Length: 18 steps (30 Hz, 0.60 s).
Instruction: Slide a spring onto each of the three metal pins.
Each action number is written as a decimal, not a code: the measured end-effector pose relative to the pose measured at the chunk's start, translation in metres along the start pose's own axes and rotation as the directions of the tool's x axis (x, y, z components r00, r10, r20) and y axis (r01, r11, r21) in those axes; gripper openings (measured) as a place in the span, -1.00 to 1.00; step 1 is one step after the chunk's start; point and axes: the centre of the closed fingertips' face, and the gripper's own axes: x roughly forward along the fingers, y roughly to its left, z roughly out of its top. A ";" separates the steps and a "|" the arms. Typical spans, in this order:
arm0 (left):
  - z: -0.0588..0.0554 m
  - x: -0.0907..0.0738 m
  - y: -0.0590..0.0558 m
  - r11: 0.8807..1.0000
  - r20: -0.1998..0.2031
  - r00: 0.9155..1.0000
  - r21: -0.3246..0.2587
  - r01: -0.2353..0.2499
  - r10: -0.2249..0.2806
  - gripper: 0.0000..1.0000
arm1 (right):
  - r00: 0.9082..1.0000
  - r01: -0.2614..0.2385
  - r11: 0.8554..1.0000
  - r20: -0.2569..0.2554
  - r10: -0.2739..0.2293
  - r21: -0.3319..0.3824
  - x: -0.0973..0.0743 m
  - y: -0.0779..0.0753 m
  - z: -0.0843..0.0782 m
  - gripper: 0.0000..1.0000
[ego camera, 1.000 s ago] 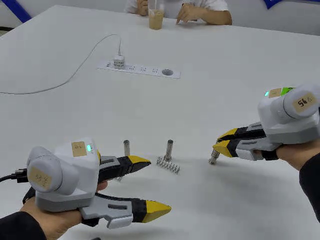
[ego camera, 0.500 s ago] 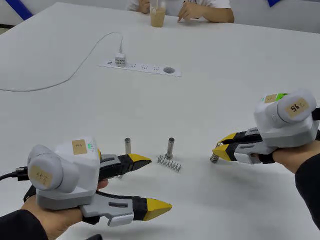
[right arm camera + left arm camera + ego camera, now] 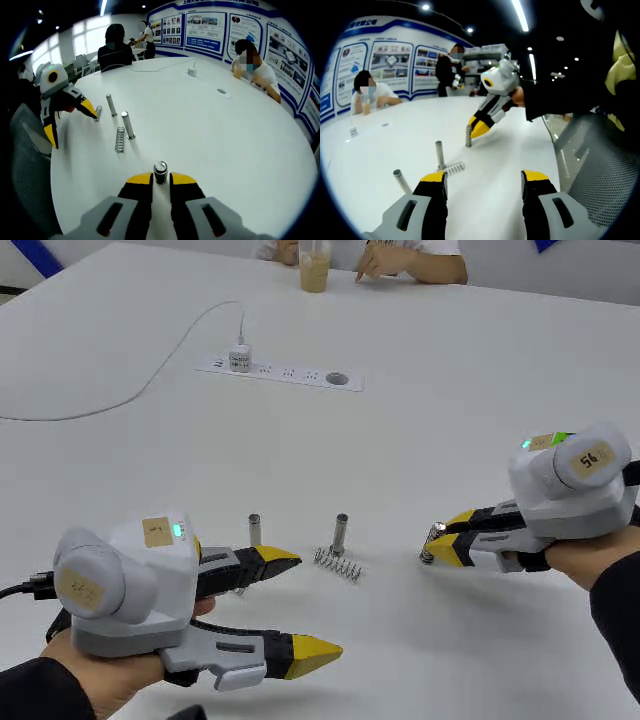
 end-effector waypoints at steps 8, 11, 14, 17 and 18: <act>0.000 0.001 0.000 1.000 0.002 1.000 0.001 0.003 -0.003 0.21 | 1.000 0.001 1.000 -0.012 -0.001 0.004 -0.003 0.007 -0.011 -0.72; 0.000 0.000 0.000 1.000 0.004 1.000 0.000 0.001 -0.001 0.21 | 1.000 -0.001 1.000 -0.022 0.001 0.003 -0.004 0.011 -0.017 -0.71; 0.001 0.000 0.001 1.000 0.006 1.000 0.000 -0.001 0.001 0.21 | 1.000 -0.006 1.000 -0.024 0.007 0.006 -0.004 0.016 -0.020 -0.71; 0.001 0.000 0.000 1.000 0.006 1.000 0.001 -0.001 0.001 0.21 | 0.999 -0.018 1.000 -0.028 0.017 -0.003 -0.004 0.024 -0.020 -0.71; 0.001 0.000 0.000 1.000 0.007 1.000 0.000 -0.001 0.001 0.21 | 0.999 -0.023 1.000 -0.028 0.022 -0.007 -0.004 0.027 -0.019 -0.71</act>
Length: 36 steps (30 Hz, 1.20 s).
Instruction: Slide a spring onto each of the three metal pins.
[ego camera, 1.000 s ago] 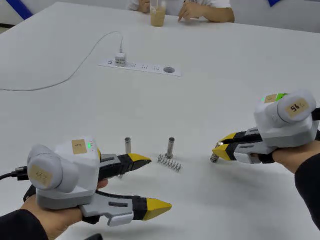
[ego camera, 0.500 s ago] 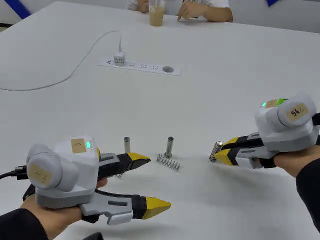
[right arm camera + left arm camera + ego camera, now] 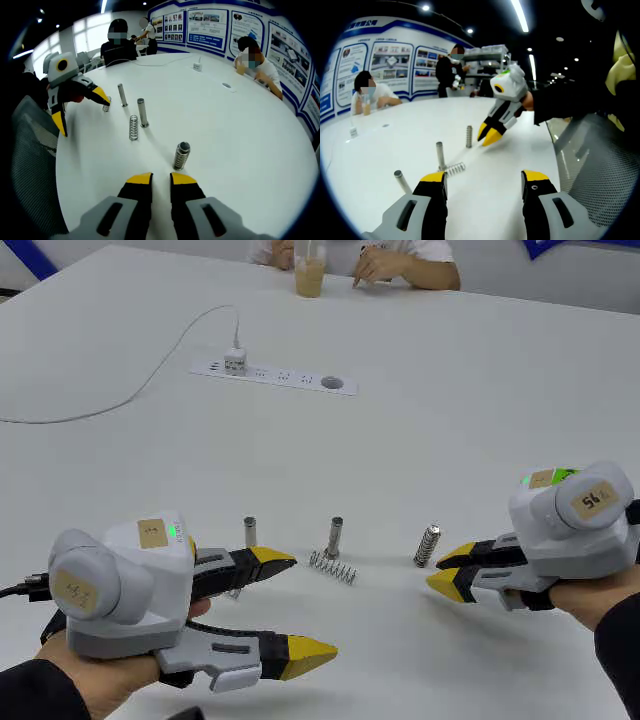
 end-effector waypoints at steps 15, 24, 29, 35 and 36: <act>0.002 0.000 -0.001 1.000 0.000 1.000 0.006 0.003 -0.003 0.22 | 0.997 -0.068 0.996 0.025 0.070 -0.059 0.016 0.033 0.027 -0.70; 0.003 0.000 -0.001 1.000 0.000 1.000 0.007 0.004 -0.004 0.21 | 0.994 -0.103 0.991 0.029 0.106 -0.085 0.033 0.045 0.041 -0.69; 0.003 0.000 -0.001 1.000 0.000 1.000 0.008 0.003 -0.003 0.21 | 0.993 -0.112 0.990 0.026 0.114 -0.092 0.042 0.046 0.044 -0.68; 0.003 0.001 -0.001 1.000 -0.002 1.000 0.008 0.004 -0.004 0.20 | 0.992 -0.119 0.989 0.025 0.122 -0.087 0.052 0.046 0.047 -0.68; 0.003 0.001 -0.001 1.000 -0.002 1.000 0.008 0.004 -0.004 0.20 | 0.992 -0.120 0.989 0.023 0.122 -0.087 0.054 0.047 0.047 -0.68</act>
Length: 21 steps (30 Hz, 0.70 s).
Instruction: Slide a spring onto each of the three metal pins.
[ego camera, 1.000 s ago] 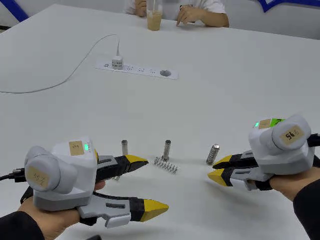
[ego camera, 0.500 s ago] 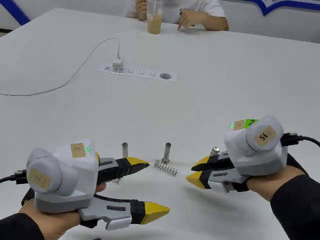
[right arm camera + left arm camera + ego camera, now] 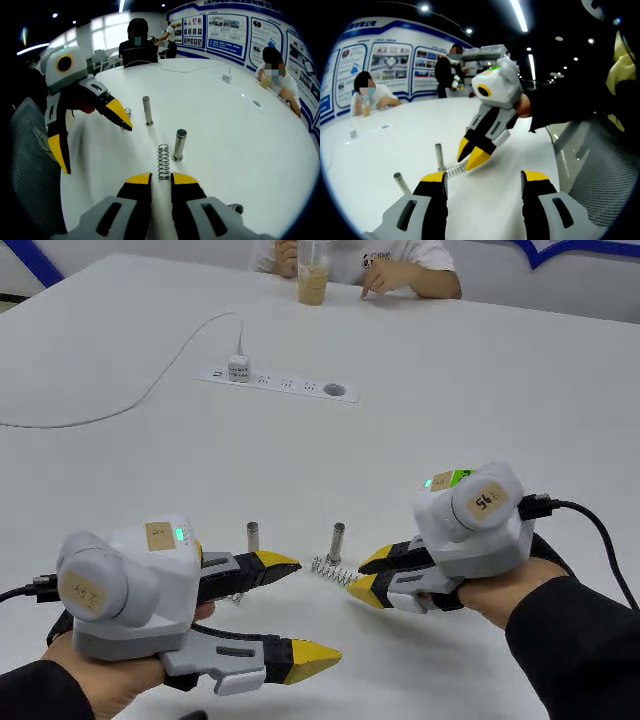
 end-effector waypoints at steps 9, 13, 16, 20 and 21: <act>0.000 0.000 0.001 1.000 0.004 1.000 -0.002 -0.004 0.004 0.20 | 1.000 -0.006 1.000 -0.016 0.006 0.003 0.010 0.000 -0.004 -0.70; 0.000 0.001 0.001 1.000 0.002 1.000 -0.003 -0.004 0.004 0.20 | 1.000 -0.009 1.000 -0.022 0.009 0.000 0.011 0.001 -0.005 -0.72; 0.000 0.001 0.002 1.000 0.002 1.000 -0.003 -0.005 0.005 0.20 | 1.000 -0.007 1.000 -0.023 0.007 -0.003 0.010 0.001 -0.006 -0.76; 0.000 0.001 0.002 1.000 0.000 1.000 -0.001 -0.005 0.005 0.19 | 1.000 -0.015 1.000 -0.025 0.015 0.005 0.007 0.003 -0.007 -0.77; 0.000 0.001 0.002 1.000 -0.001 1.000 -0.001 -0.005 0.005 0.19 | 0.999 -0.019 1.000 -0.026 0.019 0.002 0.005 0.004 -0.007 -0.77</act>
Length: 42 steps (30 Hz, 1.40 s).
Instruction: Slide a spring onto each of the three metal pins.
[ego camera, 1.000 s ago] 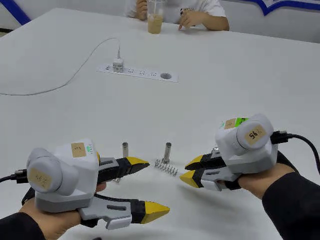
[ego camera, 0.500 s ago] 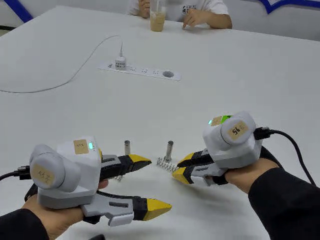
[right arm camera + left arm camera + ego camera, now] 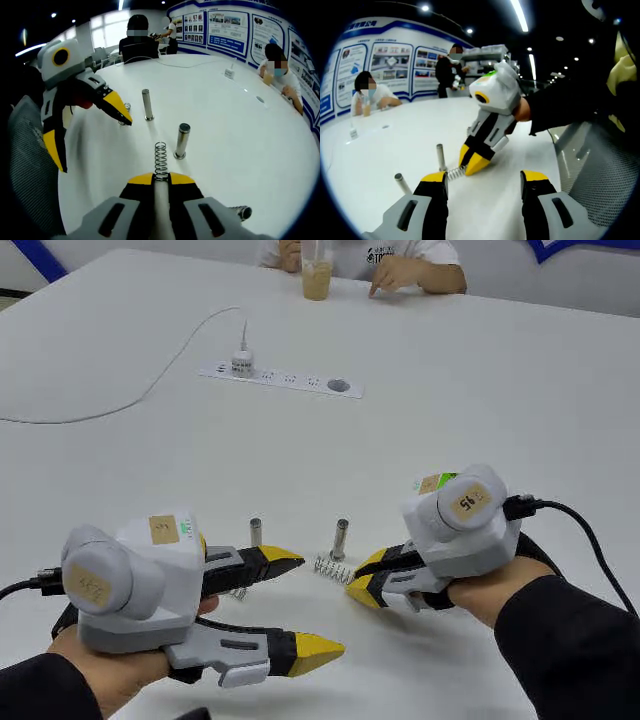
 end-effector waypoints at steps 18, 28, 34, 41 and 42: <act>-0.003 0.003 -0.004 0.999 -0.020 1.000 0.042 0.019 -0.019 0.06 | 0.986 -0.164 0.971 -0.031 0.161 -0.172 -0.041 0.044 0.009 -0.77; 0.000 0.003 -0.014 0.990 -0.017 0.998 0.128 0.064 -0.062 -0.40 | 0.976 -0.217 0.947 -0.072 0.206 -0.236 -0.047 0.060 0.010 -0.77; 0.000 0.003 -0.018 0.984 -0.019 0.997 0.160 0.078 -0.076 -0.62 | 0.971 -0.238 0.938 -0.078 0.226 -0.251 -0.050 0.067 0.012 -0.77; -0.001 0.004 -0.020 0.979 -0.026 0.996 0.186 0.089 -0.085 -0.73 | 0.968 -0.250 0.935 -0.084 0.237 -0.251 -0.055 0.070 0.013 -0.77; -0.001 0.004 -0.020 0.978 -0.028 0.996 0.186 0.090 -0.087 -0.73 | 0.968 -0.250 0.936 -0.080 0.238 -0.246 -0.056 0.070 0.015 -0.77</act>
